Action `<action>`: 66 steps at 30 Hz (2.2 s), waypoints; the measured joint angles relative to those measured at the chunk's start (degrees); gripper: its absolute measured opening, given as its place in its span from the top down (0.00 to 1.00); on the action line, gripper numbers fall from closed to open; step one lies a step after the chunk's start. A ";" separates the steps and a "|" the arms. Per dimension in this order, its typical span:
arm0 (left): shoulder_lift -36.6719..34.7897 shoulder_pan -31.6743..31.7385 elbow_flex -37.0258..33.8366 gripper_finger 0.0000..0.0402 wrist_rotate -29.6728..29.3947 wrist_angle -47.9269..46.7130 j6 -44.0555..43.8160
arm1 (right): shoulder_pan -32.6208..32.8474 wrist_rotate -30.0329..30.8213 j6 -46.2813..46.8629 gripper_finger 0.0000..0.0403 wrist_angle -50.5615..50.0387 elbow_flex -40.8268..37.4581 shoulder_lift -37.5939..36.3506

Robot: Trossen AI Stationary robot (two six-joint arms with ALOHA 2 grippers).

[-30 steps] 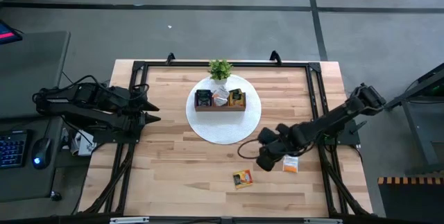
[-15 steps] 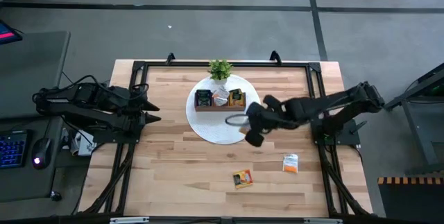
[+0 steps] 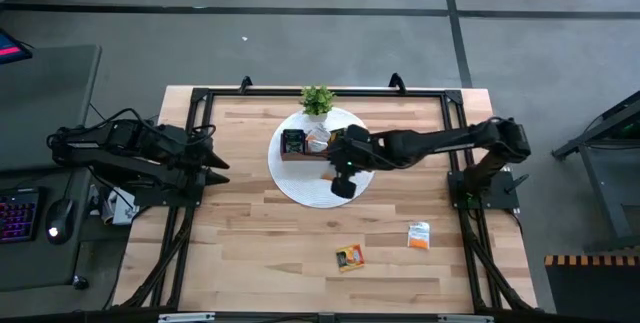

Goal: Pick & Place Tea
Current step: Put the white orange tea bag into the middle section of the wooden organizer

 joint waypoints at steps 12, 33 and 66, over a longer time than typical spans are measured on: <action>0.01 0.00 0.00 0.45 -0.18 0.20 -0.05 | -7.07 -4.96 -9.10 1.00 10.56 0.02 5.75; 0.07 0.00 0.00 0.45 -0.25 0.07 0.11 | -12.47 -2.51 -19.65 1.00 19.93 0.04 10.47; 0.05 0.02 0.02 0.45 -0.27 0.07 0.07 | -13.20 3.04 -24.03 1.00 14.07 -0.19 15.75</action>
